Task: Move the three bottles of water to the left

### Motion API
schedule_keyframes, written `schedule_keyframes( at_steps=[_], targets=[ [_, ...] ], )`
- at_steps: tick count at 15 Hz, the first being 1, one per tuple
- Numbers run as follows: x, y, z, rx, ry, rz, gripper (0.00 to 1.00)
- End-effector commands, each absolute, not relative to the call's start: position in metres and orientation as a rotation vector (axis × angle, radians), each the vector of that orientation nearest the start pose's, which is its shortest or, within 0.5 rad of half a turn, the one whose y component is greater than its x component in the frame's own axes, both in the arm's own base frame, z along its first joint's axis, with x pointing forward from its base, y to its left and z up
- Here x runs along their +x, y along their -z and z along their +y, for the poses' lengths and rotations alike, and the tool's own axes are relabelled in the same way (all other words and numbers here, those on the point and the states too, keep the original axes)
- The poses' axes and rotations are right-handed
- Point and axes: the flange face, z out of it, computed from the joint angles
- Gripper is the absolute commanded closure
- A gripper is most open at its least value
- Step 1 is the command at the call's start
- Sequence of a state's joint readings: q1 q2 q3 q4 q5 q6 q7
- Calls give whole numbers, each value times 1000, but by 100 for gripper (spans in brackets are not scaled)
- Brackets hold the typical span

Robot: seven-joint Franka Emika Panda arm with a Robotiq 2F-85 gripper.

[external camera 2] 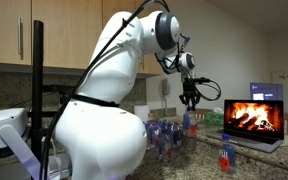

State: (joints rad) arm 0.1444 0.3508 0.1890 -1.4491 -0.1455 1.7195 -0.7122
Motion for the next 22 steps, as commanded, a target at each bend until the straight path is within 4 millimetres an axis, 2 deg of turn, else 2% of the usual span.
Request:
schedule_keyframes(
  at_steps=[1, 2, 3, 4, 6, 10, 13, 17, 22],
  targets=[
    [630, -484, 188, -2757, -147, -1626, 67],
    [630, -484, 187, -2757, -148, -1626, 67],
    [630, -484, 187, -2757, -149, -1625, 86],
    [633, -475, 191, -2744, -178, -1643, 85],
    [635, -453, 215, -2705, -271, -1704, 85],
    [632, -391, 256, -2608, -569, -1778, 85],
    [634, -355, 275, -2572, -710, -1813, 85],
    [644, -343, 282, -2601, -779, -1786, 85],
    [662, -362, 285, -2705, -620, -1711, 85]
  ],
)
